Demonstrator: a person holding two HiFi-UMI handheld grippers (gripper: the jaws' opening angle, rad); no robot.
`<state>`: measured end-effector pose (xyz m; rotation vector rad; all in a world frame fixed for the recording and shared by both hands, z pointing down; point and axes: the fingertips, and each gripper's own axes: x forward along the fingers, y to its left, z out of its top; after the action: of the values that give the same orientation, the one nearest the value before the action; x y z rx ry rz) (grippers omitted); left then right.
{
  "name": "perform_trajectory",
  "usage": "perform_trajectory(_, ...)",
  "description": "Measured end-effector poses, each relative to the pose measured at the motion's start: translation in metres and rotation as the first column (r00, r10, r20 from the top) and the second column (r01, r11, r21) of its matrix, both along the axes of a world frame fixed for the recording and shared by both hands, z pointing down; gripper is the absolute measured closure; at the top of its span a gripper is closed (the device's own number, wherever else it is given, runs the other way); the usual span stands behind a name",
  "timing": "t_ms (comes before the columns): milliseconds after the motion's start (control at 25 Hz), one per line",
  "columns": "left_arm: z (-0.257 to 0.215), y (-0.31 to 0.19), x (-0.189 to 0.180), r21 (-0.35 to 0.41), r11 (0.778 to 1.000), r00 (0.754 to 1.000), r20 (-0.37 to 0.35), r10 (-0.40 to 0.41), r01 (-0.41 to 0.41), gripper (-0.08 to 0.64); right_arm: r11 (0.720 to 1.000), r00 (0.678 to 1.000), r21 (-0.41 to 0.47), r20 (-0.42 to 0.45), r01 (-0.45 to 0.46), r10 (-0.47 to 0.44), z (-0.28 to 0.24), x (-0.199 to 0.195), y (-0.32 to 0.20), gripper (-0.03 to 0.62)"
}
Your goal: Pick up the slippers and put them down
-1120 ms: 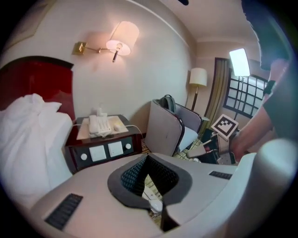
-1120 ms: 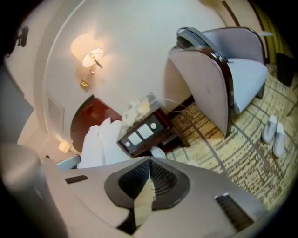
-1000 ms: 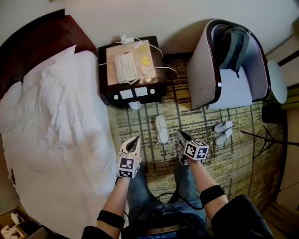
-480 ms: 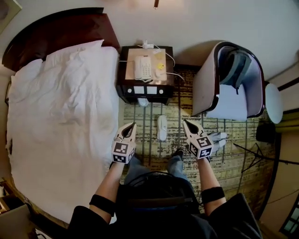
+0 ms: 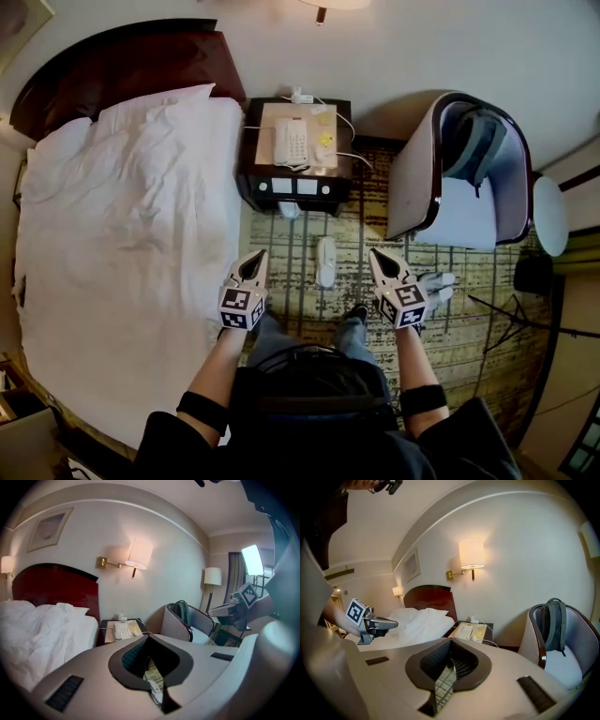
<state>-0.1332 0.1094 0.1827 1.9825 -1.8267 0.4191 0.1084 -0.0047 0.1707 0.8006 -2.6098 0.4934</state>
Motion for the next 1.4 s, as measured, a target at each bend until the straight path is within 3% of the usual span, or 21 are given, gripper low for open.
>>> perform_trajectory(800, -0.013, -0.011, 0.03, -0.021, 0.999, 0.997, 0.058, 0.045, -0.044, 0.559, 1.0, 0.998, -0.026, 0.057, 0.011, -0.009, 0.006, 0.026, -0.001, 0.591)
perform_trajectory(1160, -0.015, -0.005, 0.06, -0.025, 0.998, 0.996, 0.073, -0.047, 0.049, 0.559, 0.986, 0.987, -0.057, 0.056, 0.155, -0.151, 0.014, 0.025, 0.009, 0.592)
perform_trajectory(1400, -0.009, 0.0, 0.052, -0.028, 0.994, 0.993, 0.058, -0.099, 0.101, 0.559, 0.976, 0.979, -0.082, 0.051, 0.201, -0.197, 0.027, 0.002, 0.011, 0.592)
